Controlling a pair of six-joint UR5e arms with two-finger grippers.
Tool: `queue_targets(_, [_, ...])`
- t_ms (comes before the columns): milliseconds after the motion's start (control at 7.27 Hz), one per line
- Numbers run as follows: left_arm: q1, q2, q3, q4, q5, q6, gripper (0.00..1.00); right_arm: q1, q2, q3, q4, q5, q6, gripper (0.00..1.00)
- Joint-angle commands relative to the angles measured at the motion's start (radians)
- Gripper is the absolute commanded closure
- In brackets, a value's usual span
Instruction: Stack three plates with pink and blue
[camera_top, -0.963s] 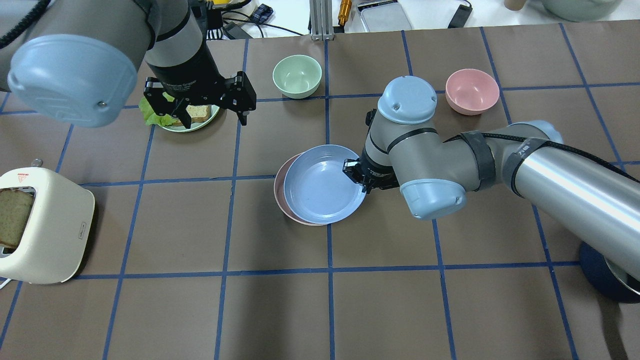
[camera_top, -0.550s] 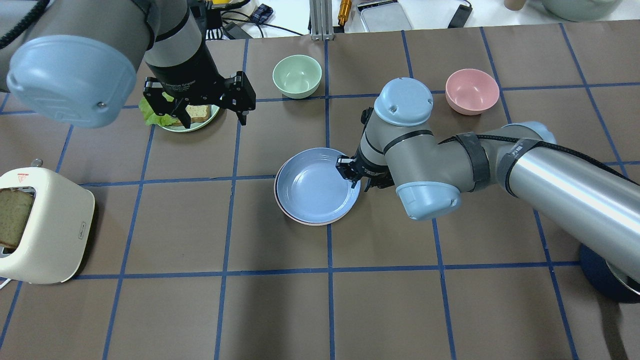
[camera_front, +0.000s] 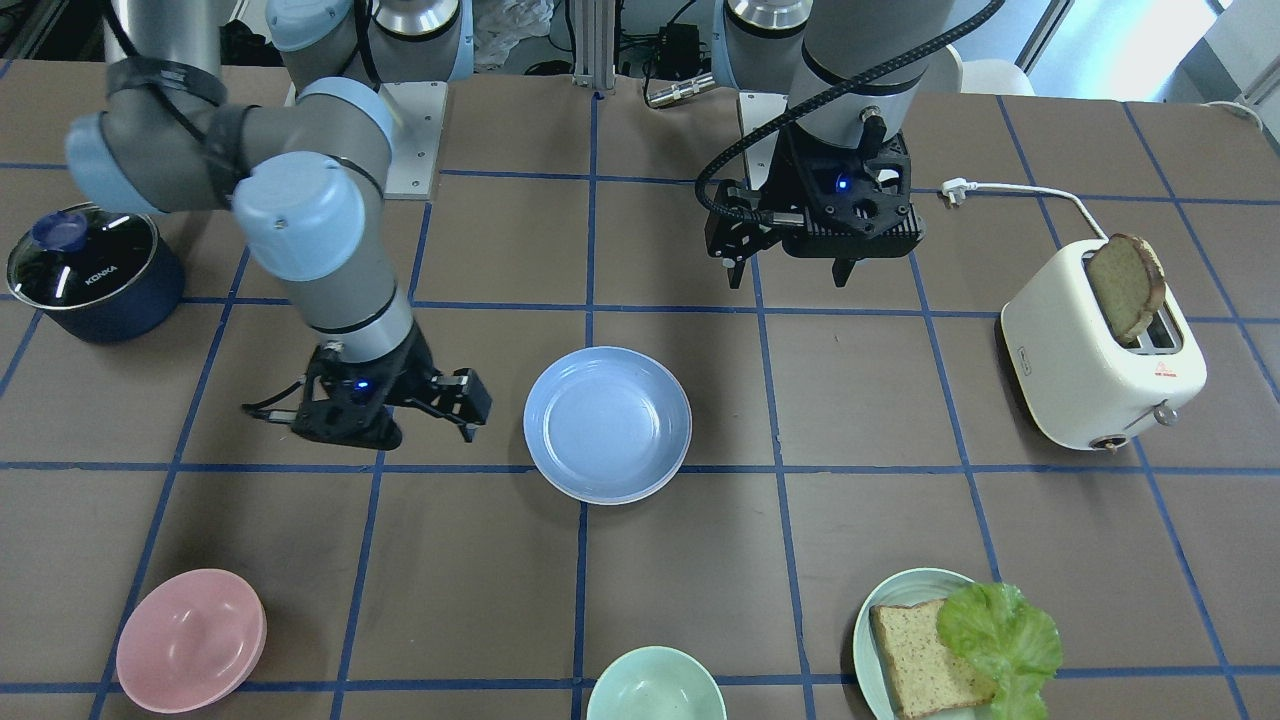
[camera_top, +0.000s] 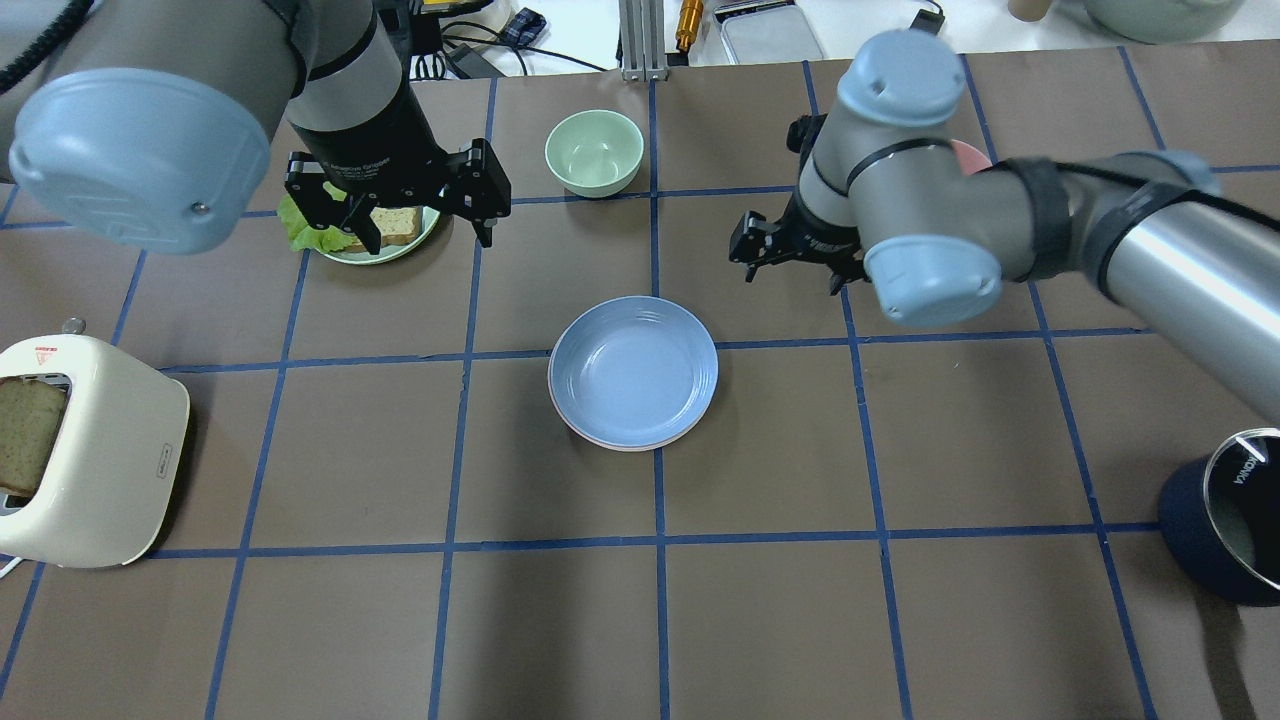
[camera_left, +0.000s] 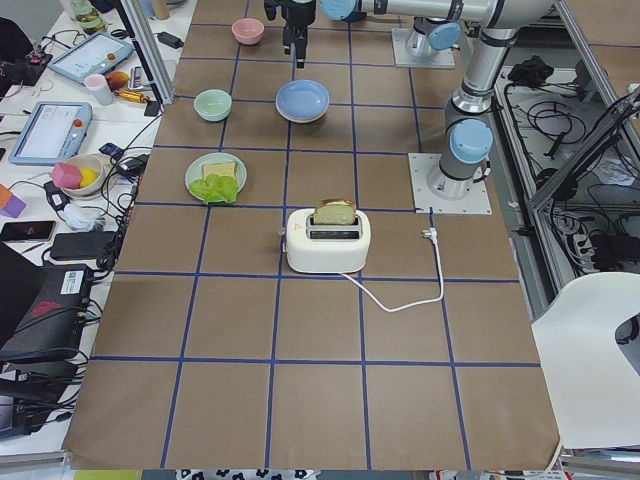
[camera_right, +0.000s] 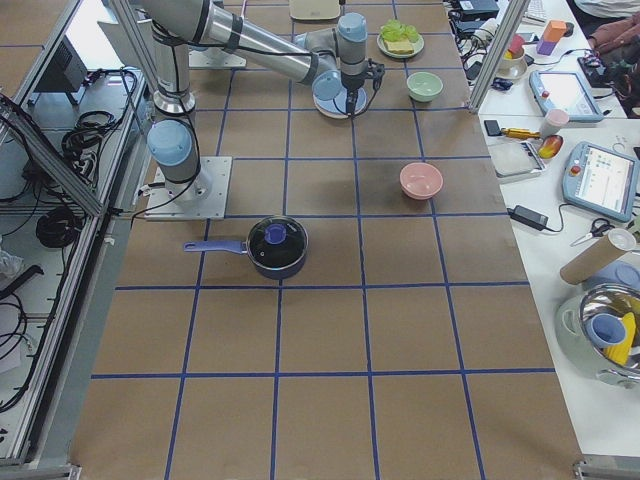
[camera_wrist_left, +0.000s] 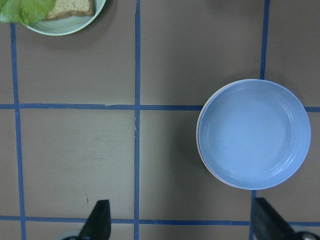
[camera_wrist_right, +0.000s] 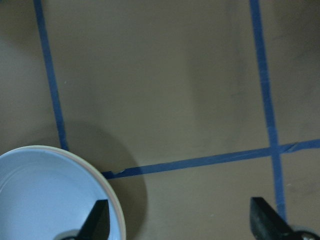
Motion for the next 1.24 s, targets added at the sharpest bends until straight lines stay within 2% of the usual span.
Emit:
queue_targets(0, [0.001,0.002,0.000,-0.001,-0.001,0.000,0.00,-0.093,-0.054,-0.166,0.299,-0.106,-0.221,0.00])
queue_targets(138, [0.001,0.002,0.000,-0.001,0.000,0.001,0.00,-0.095,-0.131,-0.154,0.367,-0.108,-0.229,0.00])
queue_targets(275, [0.001,0.002,0.002,-0.002,0.002,0.000,0.00,-0.084,-0.201,-0.153,0.374,-0.099,-0.229,0.00])
queue_targets(550, [0.001,0.002,-0.001,-0.001,0.000,-0.005,0.00,-0.079,-0.248,-0.148,0.426,-0.073,-0.229,0.00])
queue_targets(1101, [0.001,0.011,-0.006,-0.002,0.003,-0.005,0.00,-0.076,-0.274,-0.163,0.428,-0.064,-0.215,0.00])
